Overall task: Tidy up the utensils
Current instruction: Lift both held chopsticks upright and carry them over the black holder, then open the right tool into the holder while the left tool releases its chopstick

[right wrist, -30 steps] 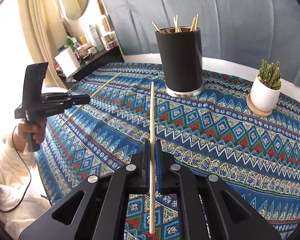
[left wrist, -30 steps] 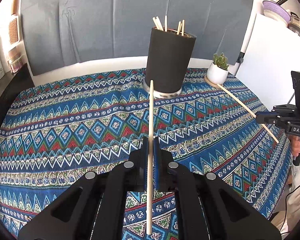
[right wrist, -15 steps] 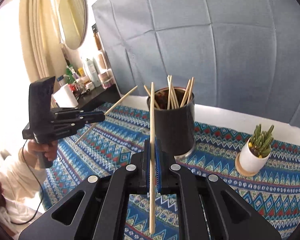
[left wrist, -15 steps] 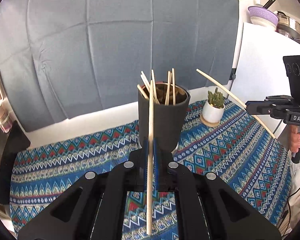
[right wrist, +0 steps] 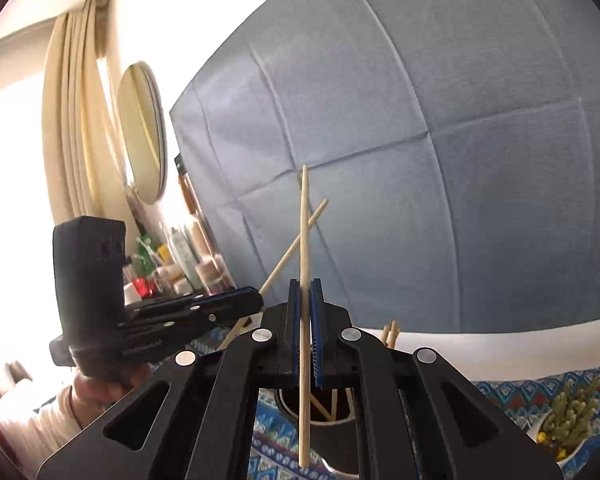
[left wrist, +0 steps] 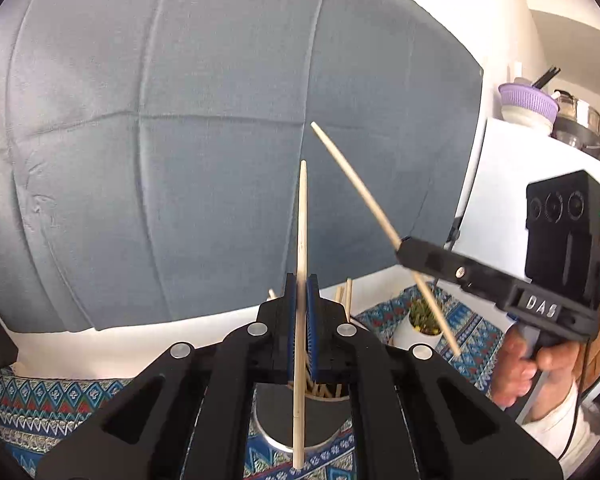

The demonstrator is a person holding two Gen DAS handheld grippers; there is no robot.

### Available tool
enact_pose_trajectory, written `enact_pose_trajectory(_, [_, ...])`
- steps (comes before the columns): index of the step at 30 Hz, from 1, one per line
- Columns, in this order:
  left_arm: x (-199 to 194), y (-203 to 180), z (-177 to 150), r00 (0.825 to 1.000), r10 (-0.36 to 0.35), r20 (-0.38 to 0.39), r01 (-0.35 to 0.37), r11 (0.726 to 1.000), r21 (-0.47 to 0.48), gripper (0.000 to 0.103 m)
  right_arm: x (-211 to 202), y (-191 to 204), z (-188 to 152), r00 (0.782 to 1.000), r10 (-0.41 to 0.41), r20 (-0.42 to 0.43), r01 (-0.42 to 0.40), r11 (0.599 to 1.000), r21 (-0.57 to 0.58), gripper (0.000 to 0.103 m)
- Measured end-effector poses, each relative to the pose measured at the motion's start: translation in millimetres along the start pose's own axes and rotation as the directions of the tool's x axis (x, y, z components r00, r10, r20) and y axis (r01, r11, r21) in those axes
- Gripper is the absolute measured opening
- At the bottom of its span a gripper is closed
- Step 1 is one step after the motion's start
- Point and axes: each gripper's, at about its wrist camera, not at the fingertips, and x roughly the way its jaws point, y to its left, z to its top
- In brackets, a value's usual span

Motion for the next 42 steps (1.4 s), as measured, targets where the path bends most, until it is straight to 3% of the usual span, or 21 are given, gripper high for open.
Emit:
enact_pose_trajectory(2, [6,3,7,0.999,0.022,0.032,-0.02,0.998,-0.055,0.005,12,-13,-2,0.999,-0.016,0.035,0.013,0.996,0.091,0.005])
enact_pose_trajectory(7, [29,14,5,0.994,-0.031,0.107,0.051,0.982,-0.181,0.005,28,-36,-13,0.988,-0.019,0.155,-0.019,0.971,0.238,0.005])
enact_pose_trajectory(10, [47,16,-3,0.99,-0.062,0.125,0.089,0.97,-0.224,0.005,33,-37,-23,0.979,-0.065,0.194,0.016,0.97,0.242,0.005])
enact_pose_trajectory(13, [56,16,-14,0.985,-0.043,0.169,0.082,0.969,-0.232,0.005,37,-39,-33,0.971,-0.106,0.213,0.05,0.966,0.253,0.005])
enact_pose_trajectory(16, [59,16,-27,0.98,-0.019,0.199,0.068,0.968,-0.24,0.005,42,-37,-43,0.962,-0.157,0.222,0.106,0.968,0.227,0.005])
enact_pose_trajectory(20, [60,24,-39,0.974,-0.058,0.218,0.113,0.962,-0.249,0.005,49,-35,-54,0.964,-0.181,0.197,0.145,0.972,0.186,0.005])
enact_pose_trajectory(21, [59,28,-41,0.971,-0.082,0.223,0.137,0.96,-0.244,0.005,51,-35,-56,0.965,-0.186,0.183,0.154,0.972,0.176,0.005])
enact_pose_trajectory(28, [39,14,-49,0.972,-0.065,0.227,0.083,0.994,-0.069,0.006,45,-27,-63,0.973,-0.201,0.116,0.189,0.977,0.102,0.005])
enact_pose_trajectory(36, [28,-7,-56,0.991,-0.015,0.135,0.005,0.997,0.072,0.007,25,-11,-72,0.965,-0.264,-0.004,0.264,0.964,-0.039,0.005])
enact_pose_trajectory(42, [21,-13,-57,0.998,-0.005,0.056,-0.001,0.995,0.1,0.007,19,5,-77,0.945,-0.32,-0.066,0.307,0.939,-0.156,0.007])
